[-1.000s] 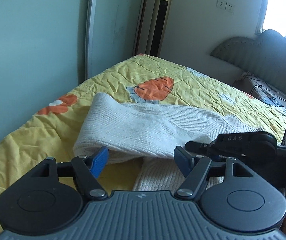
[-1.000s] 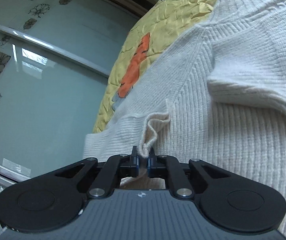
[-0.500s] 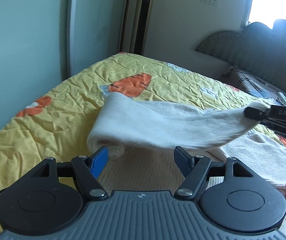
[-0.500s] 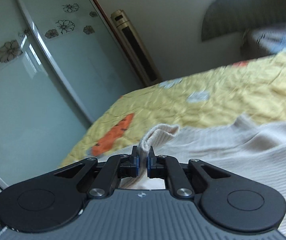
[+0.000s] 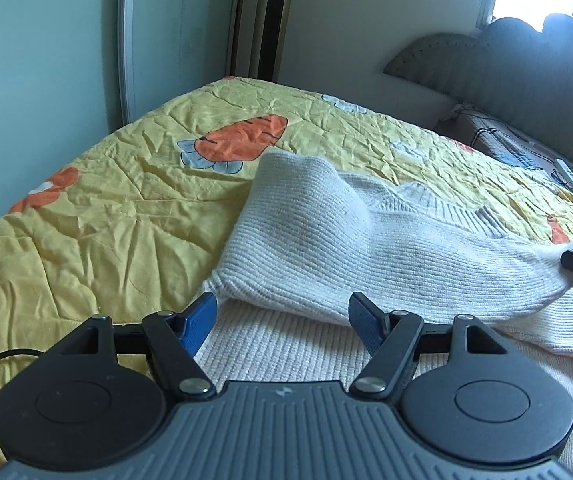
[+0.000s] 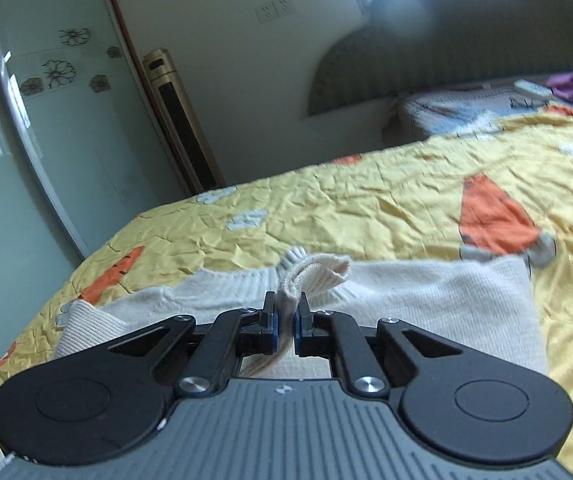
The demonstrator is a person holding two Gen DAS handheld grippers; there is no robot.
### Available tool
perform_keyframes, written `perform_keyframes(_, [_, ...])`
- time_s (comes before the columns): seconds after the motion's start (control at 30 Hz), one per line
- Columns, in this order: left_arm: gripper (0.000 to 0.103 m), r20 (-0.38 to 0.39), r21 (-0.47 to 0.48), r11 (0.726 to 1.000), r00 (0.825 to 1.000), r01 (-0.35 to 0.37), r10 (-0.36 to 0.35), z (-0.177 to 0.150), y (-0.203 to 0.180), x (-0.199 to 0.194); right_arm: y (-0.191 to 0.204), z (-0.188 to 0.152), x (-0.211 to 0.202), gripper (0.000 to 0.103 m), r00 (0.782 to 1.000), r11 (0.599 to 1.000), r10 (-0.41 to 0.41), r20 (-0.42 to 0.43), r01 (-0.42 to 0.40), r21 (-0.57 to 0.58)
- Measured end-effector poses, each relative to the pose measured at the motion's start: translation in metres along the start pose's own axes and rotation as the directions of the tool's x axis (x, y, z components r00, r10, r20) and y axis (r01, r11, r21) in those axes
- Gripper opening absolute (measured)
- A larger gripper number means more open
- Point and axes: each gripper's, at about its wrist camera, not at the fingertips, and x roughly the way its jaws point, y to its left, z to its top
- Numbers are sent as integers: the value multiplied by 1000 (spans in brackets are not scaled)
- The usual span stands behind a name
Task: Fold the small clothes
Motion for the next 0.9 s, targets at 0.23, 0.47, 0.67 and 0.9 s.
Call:
perform_keyframes(0.23, [72,-1,25,1000,1000,-19,19,-2,-4,3,-12,-18,4,12,999,1000,-13,-35,13,17])
perform_keyframes(0.47, [72,-8,40,999,1000,-19,20,-6,-8,6,-10,-21,9,12,999,1000,-24,-44,24,-4])
perform_keyframes(0.67, [72,-7,58,998,1000,-25,26,-8,-11,8,5,-10,-6,12,997,994,37,70,-30,-100])
perform_keyframes(0.9, [72,-14,55,998,1000,-19,19,-10,-10,8,-8,-19,19,22,993,996,-56,-106,47,-81])
